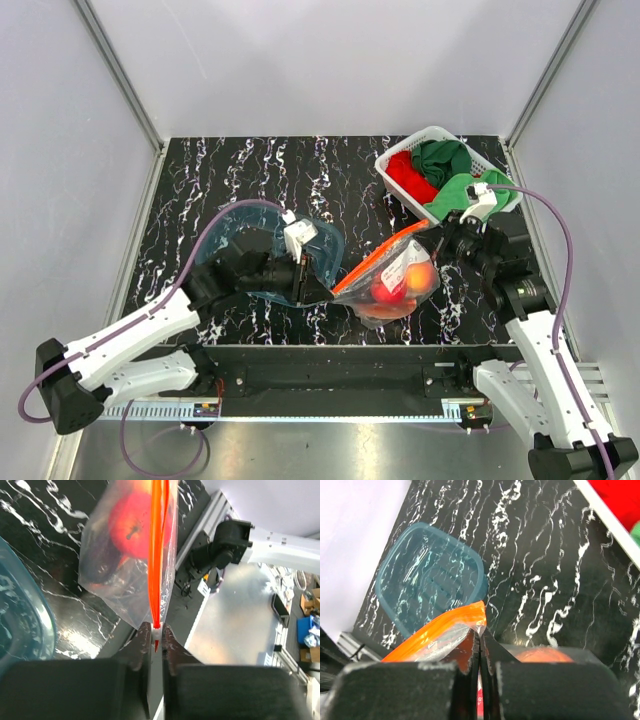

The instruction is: Open the zip-top bag and remove the fake food

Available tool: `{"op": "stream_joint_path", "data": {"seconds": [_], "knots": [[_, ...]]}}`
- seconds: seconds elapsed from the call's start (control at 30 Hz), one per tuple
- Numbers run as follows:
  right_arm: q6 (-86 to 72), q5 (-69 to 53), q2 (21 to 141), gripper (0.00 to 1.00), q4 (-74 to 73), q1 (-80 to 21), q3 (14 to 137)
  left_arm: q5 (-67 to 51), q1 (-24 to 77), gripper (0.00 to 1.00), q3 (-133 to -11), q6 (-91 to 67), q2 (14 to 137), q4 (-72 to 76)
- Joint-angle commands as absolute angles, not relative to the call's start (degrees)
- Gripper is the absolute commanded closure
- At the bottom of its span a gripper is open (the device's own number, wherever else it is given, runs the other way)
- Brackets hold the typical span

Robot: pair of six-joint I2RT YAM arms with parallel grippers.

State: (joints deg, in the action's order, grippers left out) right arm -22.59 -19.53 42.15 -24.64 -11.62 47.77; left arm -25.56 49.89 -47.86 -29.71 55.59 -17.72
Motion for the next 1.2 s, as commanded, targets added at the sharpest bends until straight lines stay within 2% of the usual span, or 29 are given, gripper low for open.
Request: {"op": "stream_joint_path", "data": {"seconds": [0.0, 0.03, 0.07, 0.1, 0.13, 0.33, 0.5, 0.6, 0.73, 1.17], "knots": [[-18.28, -30.79, 43.59, 1.00, -13.72, -10.72, 46.94, -27.69, 50.45, 0.65, -49.12, -28.22, 54.32, -18.63], [-18.54, -33.89, 43.77, 1.00, -12.32, -10.81, 46.50, -25.95, 50.36, 0.54, -50.35, -27.52, 54.58, -19.42], [-18.98, -37.23, 43.86, 1.00, -9.35, -10.81, 45.54, -24.80, 50.36, 0.27, -52.88, -26.20, 54.84, -20.03], [-19.42, -42.05, 43.94, 1.00, -8.27, -10.72, 45.18, -23.92, 49.93, 0.15, -54.56, -25.58, 55.19, -20.74], [-19.77, -43.40, 43.77, 1.00, -7.30, -10.81, 44.83, -22.69, 49.49, 0.12, -55.97, -24.27, 56.50, -21.96], [-21.18, -48.34, 42.28, 1.00, -3.34, -10.72, 43.33, -21.80, 43.95, 0.16, -65.12, -22.15, 62.21, -23.28], [-20.92, -48.43, 42.10, 1.00, -2.90, -10.81, 43.59, -27.59, 40.87, 0.36, -68.73, -18.20, 69.32, -24.17], [-21.18, -48.69, 42.27, 1.00, -2.99, -10.81, 43.51, -33.83, 40.61, 0.39, -69.00, -17.67, 71.54, -23.12], [-21.18, -48.87, 41.92, 1.00, -2.64, -10.90, 43.16, -31.91, 40.26, 0.46, -67.42, -17.84, 71.72, -22.59], [-22.06, -50.27, 42.36, 1.00, -1.58, -10.81, 42.80, -34.01, 40.08, 0.45, -66.53, -18.72, 75.58, -20.57]]}}
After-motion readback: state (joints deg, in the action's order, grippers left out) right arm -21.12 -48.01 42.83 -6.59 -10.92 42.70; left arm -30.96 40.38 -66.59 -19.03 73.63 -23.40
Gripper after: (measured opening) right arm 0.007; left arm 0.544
